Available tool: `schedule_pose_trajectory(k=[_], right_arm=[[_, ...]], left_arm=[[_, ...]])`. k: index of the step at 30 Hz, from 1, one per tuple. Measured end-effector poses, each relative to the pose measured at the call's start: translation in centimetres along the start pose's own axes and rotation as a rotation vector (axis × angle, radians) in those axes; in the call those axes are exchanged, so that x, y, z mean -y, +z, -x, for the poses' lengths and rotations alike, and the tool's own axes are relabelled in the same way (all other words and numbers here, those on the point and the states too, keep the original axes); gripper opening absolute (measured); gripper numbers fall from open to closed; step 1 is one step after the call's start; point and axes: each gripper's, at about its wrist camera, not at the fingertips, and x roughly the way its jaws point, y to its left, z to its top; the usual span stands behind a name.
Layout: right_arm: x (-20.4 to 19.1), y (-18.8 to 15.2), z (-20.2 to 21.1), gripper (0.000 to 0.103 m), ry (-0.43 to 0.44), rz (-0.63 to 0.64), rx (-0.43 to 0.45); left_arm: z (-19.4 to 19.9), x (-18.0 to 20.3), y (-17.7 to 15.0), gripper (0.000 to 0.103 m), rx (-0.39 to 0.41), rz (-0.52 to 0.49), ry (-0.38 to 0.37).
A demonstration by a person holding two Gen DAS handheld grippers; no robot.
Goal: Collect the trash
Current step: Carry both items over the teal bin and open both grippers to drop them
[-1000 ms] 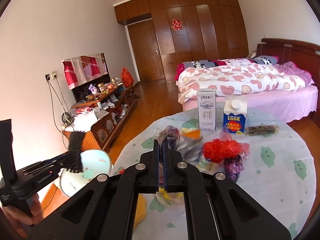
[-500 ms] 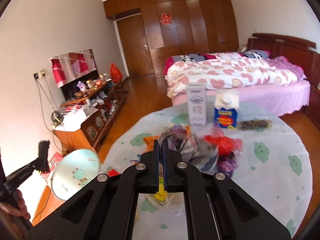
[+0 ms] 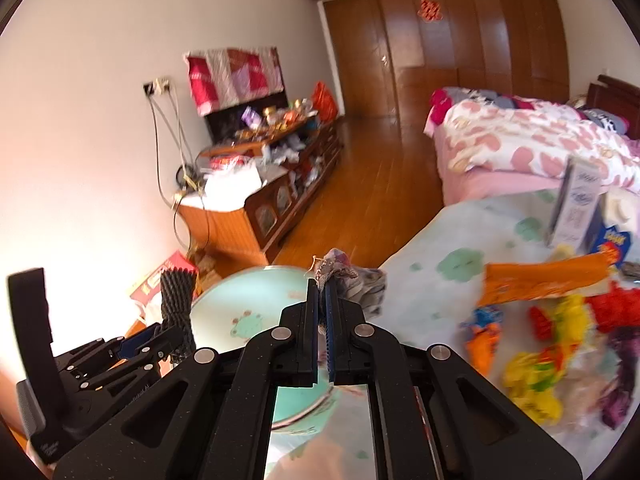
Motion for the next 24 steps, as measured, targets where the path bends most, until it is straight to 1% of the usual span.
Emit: schedule_pose_trajectory(k=[3, 5, 6, 7, 8, 10, 11, 12, 13, 15, 16, 17, 18, 19, 21, 22, 23, 24], right_arm=[[-1.0, -0.6, -2.4, 0.004, 0.007, 0.007, -0.061], [-1.0, -1.0, -3.3, 0.007, 0.021, -0.012, -0.09], [-0.9, -1.1, -3.6, 0.014, 0.023, -0.024, -0.103], [-0.7, -1.3, -3.7, 0.025, 0.019, -0.033, -0.108], [-0.6, -1.3, -3.7, 0.029, 0.013, -0.038, -0.105], [-0.5, -1.5, -3.6, 0.032, 0.014, -0.046, -0.108], [-0.3, -1.5, -3.3, 0.033, 0.012, -0.056, -0.102], [0.0, -1.5, -3.1, 0.036, 0.007, -0.063, -0.094], [0.2, -1.5, -2.7, 0.039, 0.0, -0.068, -0.082], [0.4, -1.6, -1.9, 0.042, -0.014, -0.064, -0.059], [0.4, -1.6, -1.3, 0.047, -0.022, -0.059, -0.044], [0.6, -1.7, -0.6, 0.051, -0.034, -0.055, -0.025], [0.9, -1.6, -0.3, 0.06, -0.044, -0.053, -0.01], [1.1, -1.7, 0.3, 0.068, -0.055, -0.052, 0.008], [1.7, -1.9, 1.7, 0.076, -0.084, -0.042, 0.049], [2.1, -2.0, 2.2, 0.08, -0.101, -0.038, 0.064], [2.6, -2.2, 3.1, 0.082, -0.123, -0.036, 0.083], [3.0, -2.4, 3.5, 0.086, -0.138, -0.04, 0.097]], left_arm=[[-0.7, 0.0, -0.3, 0.023, -0.014, -0.005, 0.009], [-1.0, 0.1, -0.3, 0.023, -0.02, -0.007, 0.018], [-1.1, 0.1, -0.4, 0.024, -0.021, -0.007, 0.024], [-1.1, 0.1, -0.4, 0.026, -0.021, -0.008, 0.032], [-1.1, 0.2, -0.4, 0.03, -0.018, -0.013, 0.04], [-1.0, 0.4, -0.4, 0.038, -0.011, -0.019, 0.058], [-0.9, 0.5, -0.4, 0.043, -0.007, -0.02, 0.065], [-0.8, 0.5, -0.4, 0.047, -0.003, -0.021, 0.071], [-0.6, 0.6, -0.4, 0.049, 0.002, -0.023, 0.079], [-0.3, 0.8, -0.3, 0.059, 0.016, -0.029, 0.104], [-0.1, 0.9, -0.4, 0.062, 0.025, -0.034, 0.124], [0.1, 1.1, -0.3, 0.067, 0.034, -0.038, 0.142], [0.3, 1.2, -0.3, 0.072, 0.042, -0.04, 0.155], [0.5, 1.2, -0.3, 0.073, 0.049, -0.041, 0.167], [1.0, 1.5, -0.2, 0.08, 0.063, -0.041, 0.186], [1.2, 1.6, -0.2, 0.081, 0.07, -0.041, 0.193], [1.4, 1.9, -0.2, 0.082, 0.076, -0.045, 0.198], [1.7, 2.1, -0.2, 0.083, 0.081, -0.053, 0.202]])
